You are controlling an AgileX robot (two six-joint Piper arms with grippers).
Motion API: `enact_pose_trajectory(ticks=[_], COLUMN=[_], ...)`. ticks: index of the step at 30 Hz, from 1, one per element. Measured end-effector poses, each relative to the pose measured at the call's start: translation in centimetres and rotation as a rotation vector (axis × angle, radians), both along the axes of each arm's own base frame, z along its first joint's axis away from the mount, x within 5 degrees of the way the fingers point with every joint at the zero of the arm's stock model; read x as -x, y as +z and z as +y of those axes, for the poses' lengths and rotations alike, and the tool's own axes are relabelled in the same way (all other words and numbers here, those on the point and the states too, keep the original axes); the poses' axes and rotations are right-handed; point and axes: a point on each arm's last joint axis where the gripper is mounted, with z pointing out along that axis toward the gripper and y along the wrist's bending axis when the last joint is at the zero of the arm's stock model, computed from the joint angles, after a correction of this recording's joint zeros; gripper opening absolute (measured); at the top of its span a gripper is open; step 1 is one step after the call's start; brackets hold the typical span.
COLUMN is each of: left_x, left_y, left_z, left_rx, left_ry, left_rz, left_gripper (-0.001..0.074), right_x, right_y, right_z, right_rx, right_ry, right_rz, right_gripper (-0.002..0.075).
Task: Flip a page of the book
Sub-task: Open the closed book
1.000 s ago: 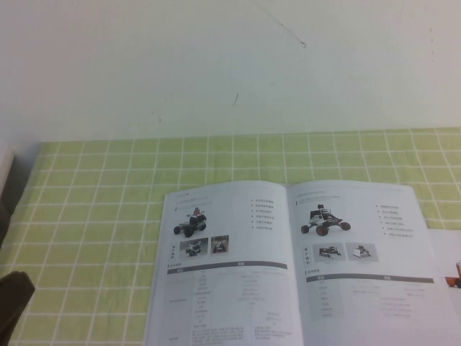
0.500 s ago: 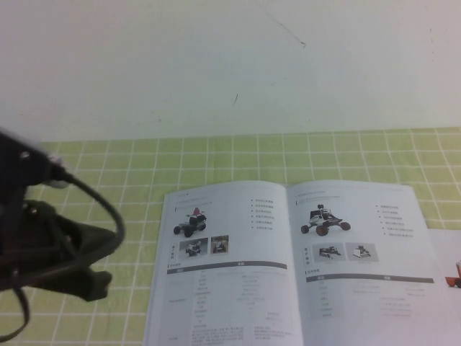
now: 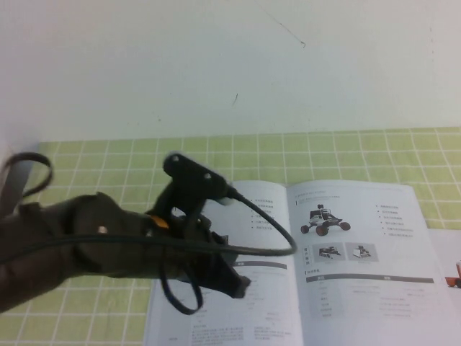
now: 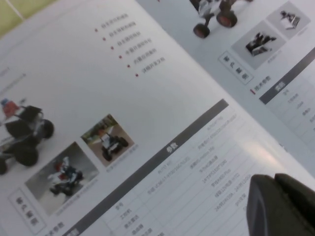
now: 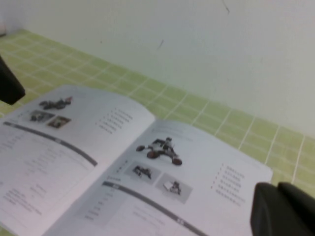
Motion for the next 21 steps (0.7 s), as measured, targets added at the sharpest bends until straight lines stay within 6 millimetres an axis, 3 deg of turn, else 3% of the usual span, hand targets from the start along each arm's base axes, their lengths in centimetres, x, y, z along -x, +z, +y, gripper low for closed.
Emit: enact_pose_trajectory(ticks=[8, 13, 21], left_x=[-1.7, -2.2, -2.4], left_y=[-6.0, -7.8, -9.7], left_z=[-2.1, -2.2, -2.4], left_rx=[-0.084, -0.114, -0.144], left_ry=[0.026, 0.038, 0.042], left_rz=[0.083, 0.112, 0.162], left_gripper=[-0.0004, -0.0004, -0.0004], right_x=[-2.6, -4.1, -6.6], right_y=[-0.1, 1.0, 1.2], right_z=[-0.8, -0.9, -1.0], right_rx=[0.02, 0.005, 0.011], right_ry=[-0.044, -0.03, 0.015], right_rz=[0.239, 0.301, 0.437], right_gripper=[-0.0004, -0.0004, -0.0004])
